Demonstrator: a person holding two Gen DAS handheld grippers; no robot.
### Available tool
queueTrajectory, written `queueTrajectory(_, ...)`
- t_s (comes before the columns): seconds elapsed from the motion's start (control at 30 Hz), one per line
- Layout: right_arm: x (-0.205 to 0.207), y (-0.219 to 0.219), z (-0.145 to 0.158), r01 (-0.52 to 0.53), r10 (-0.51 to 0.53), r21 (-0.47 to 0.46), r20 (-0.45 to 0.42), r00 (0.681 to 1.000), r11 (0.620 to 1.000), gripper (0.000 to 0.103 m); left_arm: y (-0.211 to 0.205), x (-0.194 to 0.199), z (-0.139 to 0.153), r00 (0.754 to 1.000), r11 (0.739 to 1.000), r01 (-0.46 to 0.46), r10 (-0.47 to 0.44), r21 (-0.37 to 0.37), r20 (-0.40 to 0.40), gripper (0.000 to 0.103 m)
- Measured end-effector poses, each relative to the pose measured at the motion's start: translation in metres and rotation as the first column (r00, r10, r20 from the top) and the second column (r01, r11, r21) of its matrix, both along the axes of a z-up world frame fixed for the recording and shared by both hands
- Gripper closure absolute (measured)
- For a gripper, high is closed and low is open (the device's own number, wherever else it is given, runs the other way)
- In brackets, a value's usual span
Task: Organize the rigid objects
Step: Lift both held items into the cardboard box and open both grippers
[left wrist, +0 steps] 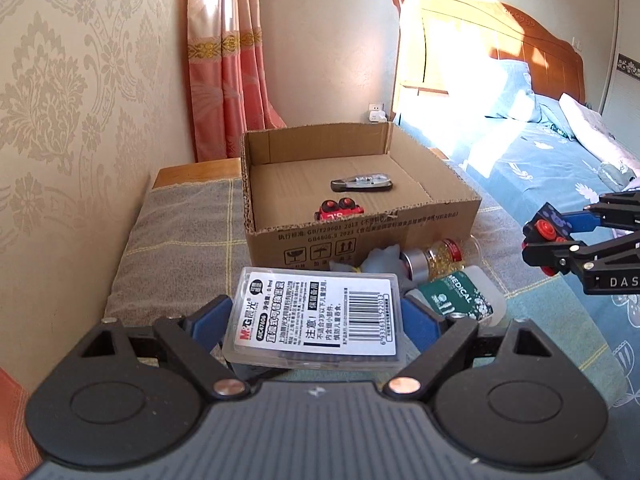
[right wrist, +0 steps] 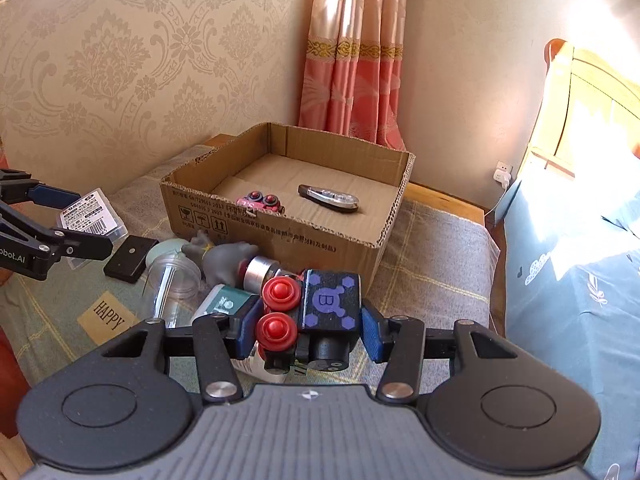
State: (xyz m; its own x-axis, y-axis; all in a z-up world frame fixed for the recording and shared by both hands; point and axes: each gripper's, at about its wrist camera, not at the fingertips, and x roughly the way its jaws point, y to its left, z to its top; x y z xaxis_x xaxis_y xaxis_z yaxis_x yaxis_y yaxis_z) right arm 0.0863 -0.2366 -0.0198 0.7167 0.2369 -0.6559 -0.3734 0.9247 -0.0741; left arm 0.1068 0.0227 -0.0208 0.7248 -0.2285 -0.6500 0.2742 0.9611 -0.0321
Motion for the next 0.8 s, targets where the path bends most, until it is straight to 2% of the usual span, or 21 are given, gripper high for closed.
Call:
queueTrajectory(0.2,0.044,0.011,0.022,-0.003,0.003,0.013,0.026,1.000,1.000,0.047,-0.001,0.026,0.015,0.999,0.999,-0.020,0.022,-0.030,0.046,0.014)
queueTrajectory(0.47,0.112,0.029,0.025,0.030,-0.031,0.014,0.013,0.999,0.999,0.047,-0.011,0.060,0.024,0.996,0.999,-0.043,0.045,-0.026,0.072,0.014)
queueTrajectory(0.53,0.125,0.030,0.023,0.036,-0.036,0.024,-0.002,0.999,0.999,0.034,-0.013,0.066,0.024,0.996,0.998,-0.049,0.050,-0.026,0.073,0.014)
queueTrajectory(0.6,0.128,0.026,0.022,0.060,-0.061,0.056,0.025,0.998,0.997,0.008,-0.015,0.073,0.024,0.996,0.998,-0.049,0.051,-0.029,0.070,0.014)
queueTrajectory(0.63,0.127,0.023,0.022,0.062,-0.065,0.072,0.029,0.997,0.995,0.003,-0.016,0.076,0.024,0.996,0.998,-0.050,0.052,-0.033,0.066,0.014)
queueTrajectory(0.67,0.126,0.021,0.022,0.064,-0.067,0.087,0.028,0.997,0.994,0.000,-0.018,0.081,0.024,0.997,0.998,-0.048,0.050,-0.033,0.061,0.014)
queueTrajectory(0.8,0.115,0.016,0.019,0.098,-0.098,0.078,-0.001,0.995,0.992,0.000,-0.024,0.097,0.023,0.998,0.999,-0.041,0.042,-0.020,0.054,0.014)
